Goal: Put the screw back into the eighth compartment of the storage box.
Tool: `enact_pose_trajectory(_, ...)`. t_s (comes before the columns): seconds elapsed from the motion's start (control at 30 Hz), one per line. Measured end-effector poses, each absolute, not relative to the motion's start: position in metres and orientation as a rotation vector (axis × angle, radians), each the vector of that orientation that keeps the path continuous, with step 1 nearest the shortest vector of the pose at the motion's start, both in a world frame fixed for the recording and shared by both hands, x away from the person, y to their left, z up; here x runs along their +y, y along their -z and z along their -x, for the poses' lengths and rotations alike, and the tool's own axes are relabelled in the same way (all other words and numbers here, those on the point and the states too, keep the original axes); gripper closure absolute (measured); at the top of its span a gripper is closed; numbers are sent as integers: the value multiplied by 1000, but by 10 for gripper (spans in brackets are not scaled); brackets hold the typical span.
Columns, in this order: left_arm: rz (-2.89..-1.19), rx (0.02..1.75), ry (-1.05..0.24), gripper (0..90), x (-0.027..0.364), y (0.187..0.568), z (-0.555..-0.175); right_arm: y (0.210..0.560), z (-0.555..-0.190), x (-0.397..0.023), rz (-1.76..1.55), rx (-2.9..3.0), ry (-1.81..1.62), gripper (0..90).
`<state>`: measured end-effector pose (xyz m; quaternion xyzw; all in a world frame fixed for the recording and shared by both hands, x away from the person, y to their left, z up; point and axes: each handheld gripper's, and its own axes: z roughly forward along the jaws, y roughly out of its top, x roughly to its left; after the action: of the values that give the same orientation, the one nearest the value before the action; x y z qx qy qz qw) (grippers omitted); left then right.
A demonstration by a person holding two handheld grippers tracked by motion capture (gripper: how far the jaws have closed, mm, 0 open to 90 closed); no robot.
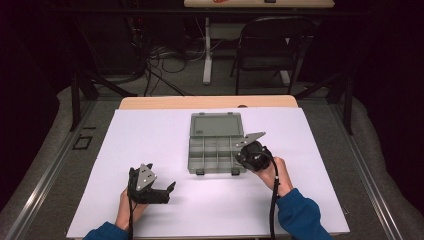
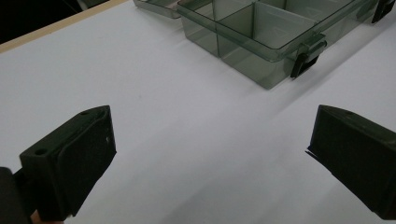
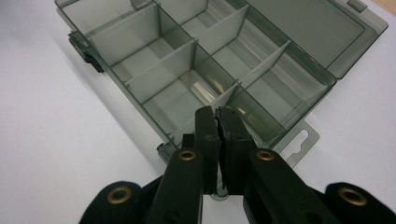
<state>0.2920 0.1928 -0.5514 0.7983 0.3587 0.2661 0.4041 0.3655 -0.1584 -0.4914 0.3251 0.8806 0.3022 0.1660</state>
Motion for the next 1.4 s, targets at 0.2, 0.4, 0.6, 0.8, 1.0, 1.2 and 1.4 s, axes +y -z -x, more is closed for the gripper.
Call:
enact_pose_trajectory(0.2,-2018,908,-670,0,192,551,-292,500,-374,-157,-944,2505,-854,873)
enact_pose_trajectory(0.4,-2021,907,-668,0,192,552,-292,506,-379,-157,-968,2497,-846,871)
enact_pose_trajectory(0.6,-2023,905,-668,0,192,552,-293,510,-381,-156,-965,2502,-851,817)
enact_pose_trajectory(0.8,-2024,905,-666,0,192,552,-293,507,-380,-159,-968,2481,-886,678)
enact_pose_trajectory(1.0,-2024,902,-667,0,192,552,-292,502,-375,-163,-960,2472,-938,410)
enact_pose_trajectory(1.2,-2022,903,-664,0,191,552,-292,500,-368,-166,-947,2458,-1009,229)
enact_pose_trajectory(1.4,-2019,907,-668,0,192,552,-292,498,-360,-174,-936,2441,-1093,126)
